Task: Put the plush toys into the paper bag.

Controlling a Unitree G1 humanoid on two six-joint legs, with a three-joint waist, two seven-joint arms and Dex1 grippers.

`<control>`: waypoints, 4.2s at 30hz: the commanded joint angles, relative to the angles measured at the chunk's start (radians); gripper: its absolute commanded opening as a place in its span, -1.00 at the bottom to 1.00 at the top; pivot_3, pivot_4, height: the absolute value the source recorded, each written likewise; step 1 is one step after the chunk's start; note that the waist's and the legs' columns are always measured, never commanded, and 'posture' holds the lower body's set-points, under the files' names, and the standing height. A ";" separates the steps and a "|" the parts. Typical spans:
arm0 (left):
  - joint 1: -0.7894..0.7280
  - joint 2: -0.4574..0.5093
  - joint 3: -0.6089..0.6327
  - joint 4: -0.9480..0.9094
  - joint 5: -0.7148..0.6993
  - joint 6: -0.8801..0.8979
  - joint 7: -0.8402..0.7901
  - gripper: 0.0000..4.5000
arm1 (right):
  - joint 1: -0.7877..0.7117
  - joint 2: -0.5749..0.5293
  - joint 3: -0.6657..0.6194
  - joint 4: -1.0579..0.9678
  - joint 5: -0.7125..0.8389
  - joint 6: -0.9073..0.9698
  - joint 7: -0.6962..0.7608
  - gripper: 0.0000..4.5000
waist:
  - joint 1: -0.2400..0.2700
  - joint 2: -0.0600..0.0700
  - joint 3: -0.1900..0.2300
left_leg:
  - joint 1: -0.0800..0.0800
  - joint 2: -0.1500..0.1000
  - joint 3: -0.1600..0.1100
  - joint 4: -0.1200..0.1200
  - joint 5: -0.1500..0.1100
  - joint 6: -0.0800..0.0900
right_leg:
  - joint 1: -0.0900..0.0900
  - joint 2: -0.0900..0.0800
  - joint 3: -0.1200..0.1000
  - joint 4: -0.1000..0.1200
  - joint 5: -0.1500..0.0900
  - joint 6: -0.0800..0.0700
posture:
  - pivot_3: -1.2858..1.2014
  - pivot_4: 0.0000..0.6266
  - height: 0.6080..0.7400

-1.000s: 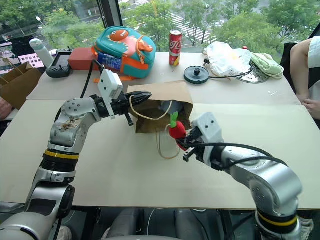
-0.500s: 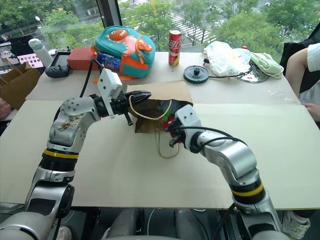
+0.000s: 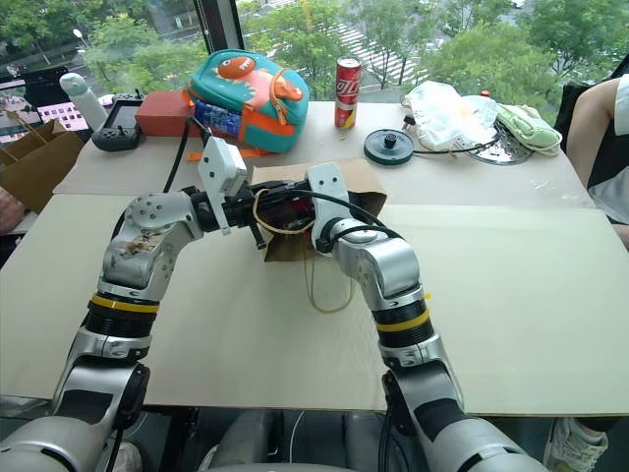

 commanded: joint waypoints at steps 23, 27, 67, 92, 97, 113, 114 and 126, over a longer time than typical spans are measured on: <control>-0.024 0.000 0.012 -0.015 -0.006 -0.013 0.005 -1.00 | 0.231 -0.209 -0.056 -0.520 0.163 0.268 0.194 0.71 | -0.003 0.000 0.000 | 0.000 0.000 0.000 -0.001 0.000 0.000 | 0.000 0.000 0.000 -0.001 0.000 0.000 | 0.03 -0.52 0.89; -0.025 -0.001 0.012 -0.013 -0.007 -0.013 0.005 -1.00 | 0.283 -0.183 -0.012 -0.567 0.173 0.307 0.176 0.71 | -0.004 0.000 0.000 | 0.001 0.001 0.000 -0.001 0.000 0.000 | 0.000 0.001 0.000 -0.001 0.000 0.000 | 0.03 -0.52 0.89; -0.033 -0.016 0.036 -0.015 -0.041 0.027 0.021 -1.00 | 0.392 -0.243 -0.002 -0.638 0.069 0.242 0.181 -0.99 | 0.002 0.000 0.000 | 0.000 0.000 -0.001 0.000 0.000 0.000 | 0.001 0.001 0.000 -0.002 0.000 0.001 | 0.03 -0.52 0.89; -0.060 -0.181 0.328 -0.018 -0.470 0.755 0.431 -1.00 | 0.170 -0.482 -0.128 -0.790 0.195 0.410 0.266 -0.99 | 0.001 0.000 0.000 | 0.000 -0.001 -0.002 0.001 0.000 0.000 | 0.001 0.000 0.000 -0.002 -0.001 0.001 | 0.03 -0.52 0.89; -0.073 -0.192 0.355 -0.015 -0.510 0.774 0.453 -0.73 | 0.157 -0.437 -0.115 -0.762 0.174 0.374 0.227 -0.70 | -0.001 0.000 0.000 | 0.000 -0.001 -0.002 0.001 0.000 0.000 | 0.001 0.000 0.000 -0.002 -0.001 0.001 | 0.03 -0.52 0.89; -0.139 -0.085 0.448 0.008 -0.636 0.763 0.377 0.73 | 0.054 -0.326 -0.369 -0.785 0.368 0.278 0.301 0.99 | 0.000 0.000 0.000 | 0.001 -0.002 -0.002 -0.002 0.000 -0.001 | 0.000 -0.001 0.000 -0.003 -0.001 0.001 | 0.03 -0.52 0.89; -0.130 -0.075 0.451 0.003 -0.643 0.766 0.369 0.73 | 0.065 -0.335 -0.388 -0.790 0.398 0.280 0.318 0.99 | 0.000 0.000 0.000 | 0.000 -0.002 -0.002 -0.002 0.000 -0.001 | 0.000 -0.001 0.000 -0.003 -0.001 0.001 | 0.03 -0.52 0.89; 0.091 0.099 0.306 -0.009 -0.468 0.510 0.088 0.73 | 0.209 -0.483 -0.450 -0.807 0.727 0.239 0.465 -0.27 | 0.000 0.000 0.000 | 0.002 -0.001 -0.001 -0.005 0.001 -0.002 | 0.001 -0.001 0.000 -0.004 -0.001 0.000 | 0.03 -0.52 0.89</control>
